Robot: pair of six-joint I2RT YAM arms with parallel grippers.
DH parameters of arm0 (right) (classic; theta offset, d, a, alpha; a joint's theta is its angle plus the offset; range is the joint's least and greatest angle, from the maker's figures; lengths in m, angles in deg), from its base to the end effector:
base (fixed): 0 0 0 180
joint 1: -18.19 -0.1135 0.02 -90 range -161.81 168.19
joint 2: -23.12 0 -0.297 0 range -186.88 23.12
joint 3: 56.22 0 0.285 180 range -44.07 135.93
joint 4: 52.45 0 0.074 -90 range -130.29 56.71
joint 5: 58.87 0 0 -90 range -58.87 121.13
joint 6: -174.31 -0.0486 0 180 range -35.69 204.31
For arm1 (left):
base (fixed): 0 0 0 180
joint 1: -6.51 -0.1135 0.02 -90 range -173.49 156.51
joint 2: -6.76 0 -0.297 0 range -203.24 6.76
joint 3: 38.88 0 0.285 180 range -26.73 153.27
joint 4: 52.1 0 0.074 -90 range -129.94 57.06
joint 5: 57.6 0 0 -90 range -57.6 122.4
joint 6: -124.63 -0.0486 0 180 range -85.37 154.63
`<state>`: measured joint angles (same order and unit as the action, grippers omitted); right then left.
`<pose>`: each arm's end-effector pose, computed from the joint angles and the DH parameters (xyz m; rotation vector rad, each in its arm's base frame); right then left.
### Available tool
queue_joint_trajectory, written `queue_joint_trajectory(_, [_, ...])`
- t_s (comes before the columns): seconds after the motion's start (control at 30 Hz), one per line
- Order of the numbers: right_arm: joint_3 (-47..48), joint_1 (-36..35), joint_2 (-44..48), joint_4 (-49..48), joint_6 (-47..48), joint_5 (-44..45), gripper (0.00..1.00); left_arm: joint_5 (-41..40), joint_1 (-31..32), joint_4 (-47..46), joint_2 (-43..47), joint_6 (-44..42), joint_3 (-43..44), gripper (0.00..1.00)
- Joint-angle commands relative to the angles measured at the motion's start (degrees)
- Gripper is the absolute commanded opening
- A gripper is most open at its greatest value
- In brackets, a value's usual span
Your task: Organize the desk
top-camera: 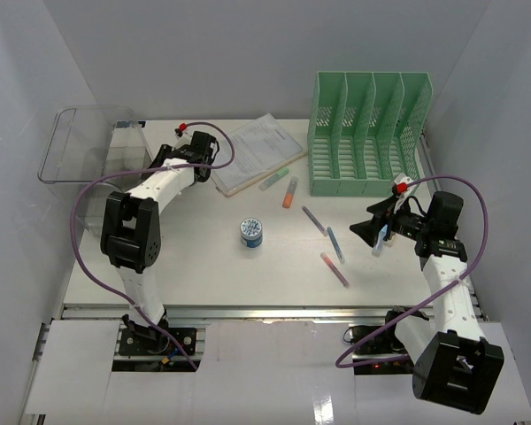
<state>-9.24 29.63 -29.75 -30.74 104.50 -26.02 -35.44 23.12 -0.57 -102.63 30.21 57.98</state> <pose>0.2170 -0.0023 0.2745 -0.7207 1.7287 0.6385 0.4318 -0.0818 0.2488 0.0668 2.2351 1.4236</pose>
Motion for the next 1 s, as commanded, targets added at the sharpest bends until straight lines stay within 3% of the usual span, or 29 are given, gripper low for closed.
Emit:
queue_joint_trajectory(0.0, [2.5, -0.4, 1.2, 0.0, 0.6, -0.4, 0.9, -1.2, -1.1, -0.7, 0.3, -0.5, -1.0, 0.37])
queue_joint_trajectory(0.2, [2.6, -0.4, 1.4, 0.1, 0.6, -0.8, 0.9, -1.2, -1.2, -0.6, 0.4, -0.8, -1.6, 0.12])
queue_joint_trajectory(0.43, [2.7, -0.4, 1.4, 0.4, 0.6, -1.7, 0.9, 1.5, -1.0, 0.5, 2.3, -0.5, -0.8, 0.0])
queue_joint_trajectory(0.6, [3.0, -1.3, 1.6, 0.6, 1.0, -2.4, 0.9, 8.4, 1.1, 11.9, 2.1, 9.1, 6.0, 0.0])
queue_joint_trajectory(0.77, [2.8, -4.6, 1.5, 0.5, 1.7, -4.9, 0.9, 11.8, 4.5, 17.9, 1.3, 13.3, 10.7, 0.0])
queue_joint_trajectory(0.97, [7.0, -15.5, -1.8, 1.4, -1.2, -5.4, 0.9, 14.9, 6.2, 20.0, 2.4, 14.1, 14.7, 0.0])
